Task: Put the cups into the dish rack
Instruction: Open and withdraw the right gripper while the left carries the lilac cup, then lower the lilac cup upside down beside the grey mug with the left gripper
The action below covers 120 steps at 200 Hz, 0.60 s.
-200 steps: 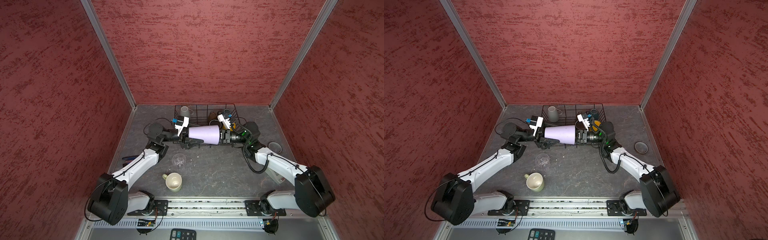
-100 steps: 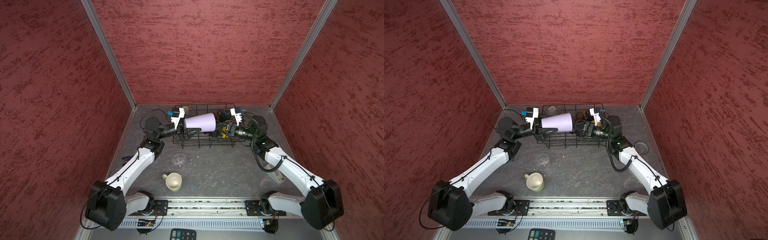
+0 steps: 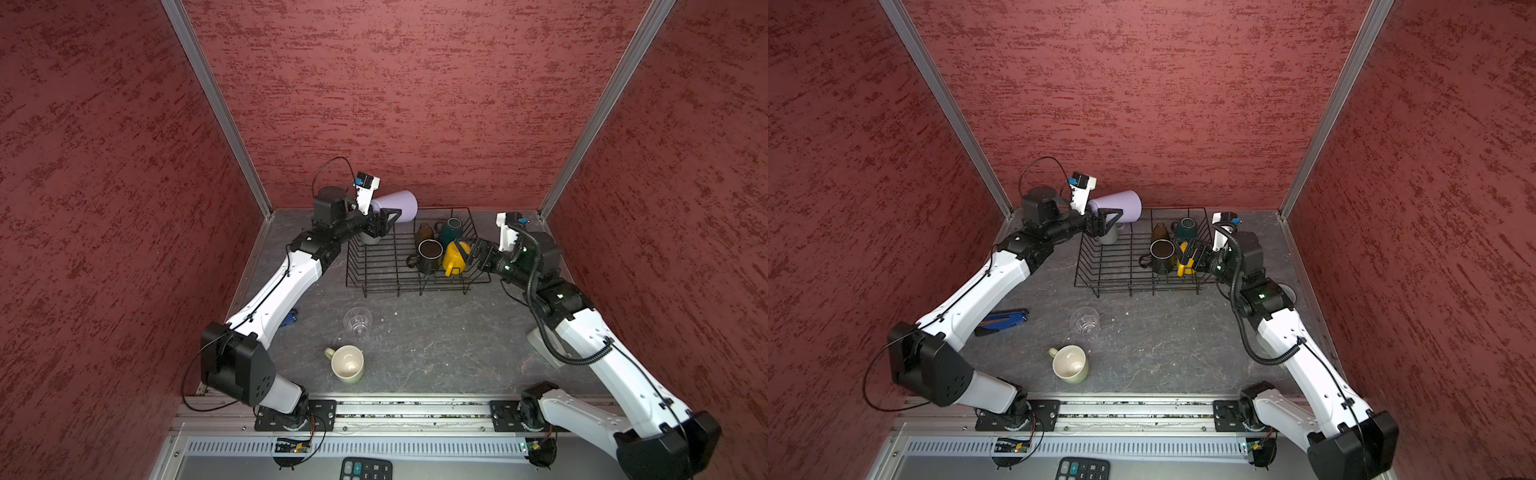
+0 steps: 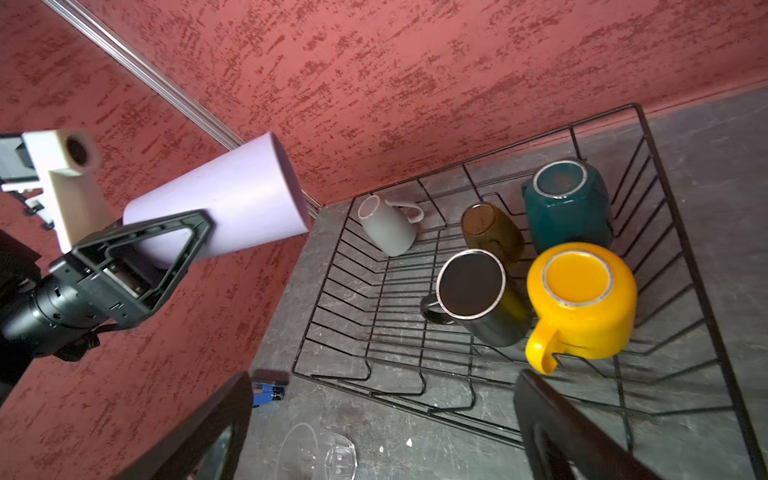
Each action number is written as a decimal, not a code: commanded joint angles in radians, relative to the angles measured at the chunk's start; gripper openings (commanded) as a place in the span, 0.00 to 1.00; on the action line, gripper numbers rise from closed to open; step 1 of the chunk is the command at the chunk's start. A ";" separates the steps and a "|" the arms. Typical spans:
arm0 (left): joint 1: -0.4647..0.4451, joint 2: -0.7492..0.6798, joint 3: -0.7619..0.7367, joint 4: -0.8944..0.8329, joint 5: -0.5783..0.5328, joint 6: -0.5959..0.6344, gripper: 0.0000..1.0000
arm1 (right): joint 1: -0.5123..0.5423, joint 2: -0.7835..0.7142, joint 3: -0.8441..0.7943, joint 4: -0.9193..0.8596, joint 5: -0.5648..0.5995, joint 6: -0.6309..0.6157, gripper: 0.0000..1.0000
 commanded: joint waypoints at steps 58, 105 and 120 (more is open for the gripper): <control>-0.071 0.450 0.603 -0.619 -0.338 0.092 0.00 | -0.004 -0.021 -0.039 -0.030 0.015 -0.041 0.99; -0.094 0.633 0.806 -0.712 -0.419 0.117 0.00 | -0.006 -0.012 -0.053 -0.022 -0.007 -0.033 0.99; -0.101 0.676 0.844 -0.713 -0.446 0.126 0.00 | -0.005 -0.015 -0.065 -0.012 -0.010 -0.028 0.99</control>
